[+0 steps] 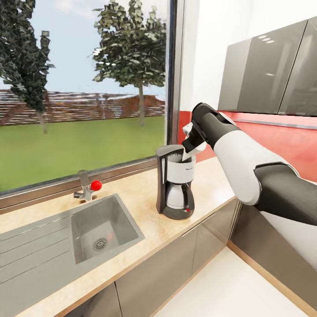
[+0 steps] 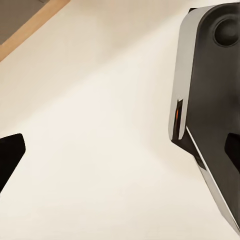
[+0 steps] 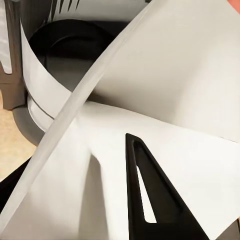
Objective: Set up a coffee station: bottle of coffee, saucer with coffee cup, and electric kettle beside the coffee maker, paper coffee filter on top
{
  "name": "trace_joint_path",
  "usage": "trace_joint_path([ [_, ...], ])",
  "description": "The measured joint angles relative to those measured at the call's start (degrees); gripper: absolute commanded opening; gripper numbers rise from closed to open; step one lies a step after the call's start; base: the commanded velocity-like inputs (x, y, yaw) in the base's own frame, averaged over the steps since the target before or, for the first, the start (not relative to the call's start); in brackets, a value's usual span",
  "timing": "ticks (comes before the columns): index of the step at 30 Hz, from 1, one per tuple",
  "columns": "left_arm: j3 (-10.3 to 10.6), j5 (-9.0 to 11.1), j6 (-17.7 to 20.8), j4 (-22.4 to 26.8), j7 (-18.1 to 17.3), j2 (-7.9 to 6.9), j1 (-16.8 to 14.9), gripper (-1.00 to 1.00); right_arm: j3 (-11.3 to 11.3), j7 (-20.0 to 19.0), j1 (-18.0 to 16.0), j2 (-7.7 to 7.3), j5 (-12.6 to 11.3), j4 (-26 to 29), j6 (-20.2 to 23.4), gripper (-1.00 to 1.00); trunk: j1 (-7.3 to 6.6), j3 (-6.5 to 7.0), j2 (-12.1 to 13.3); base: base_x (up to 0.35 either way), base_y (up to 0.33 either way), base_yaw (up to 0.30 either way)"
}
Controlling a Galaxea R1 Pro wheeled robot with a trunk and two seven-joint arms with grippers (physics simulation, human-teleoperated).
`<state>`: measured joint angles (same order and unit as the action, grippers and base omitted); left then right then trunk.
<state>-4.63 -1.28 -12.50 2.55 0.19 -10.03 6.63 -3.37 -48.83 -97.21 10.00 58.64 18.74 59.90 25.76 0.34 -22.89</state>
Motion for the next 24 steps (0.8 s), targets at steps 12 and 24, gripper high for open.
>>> trace_joint_path([
  [12, 0.0, 0.0, 0.0, 0.0, 0.1, 0.08, 0.0, 1.0, 0.1, 1.2, 0.0, 0.0, 0.0, 0.1, 0.0, -1.0, 0.0, 0.0, 0.0, 0.0, 0.024, 0.0],
  [24, 0.0, 0.0, 0.0, 0.0, 0.1, 0.02, 0.0, 1.0, 0.1, 4.3, 0.0, 0.0, -0.2, -0.1, 0.0, -1.0, 0.0, 0.0, 0.0, 0.0, 0.0, 0.0],
])
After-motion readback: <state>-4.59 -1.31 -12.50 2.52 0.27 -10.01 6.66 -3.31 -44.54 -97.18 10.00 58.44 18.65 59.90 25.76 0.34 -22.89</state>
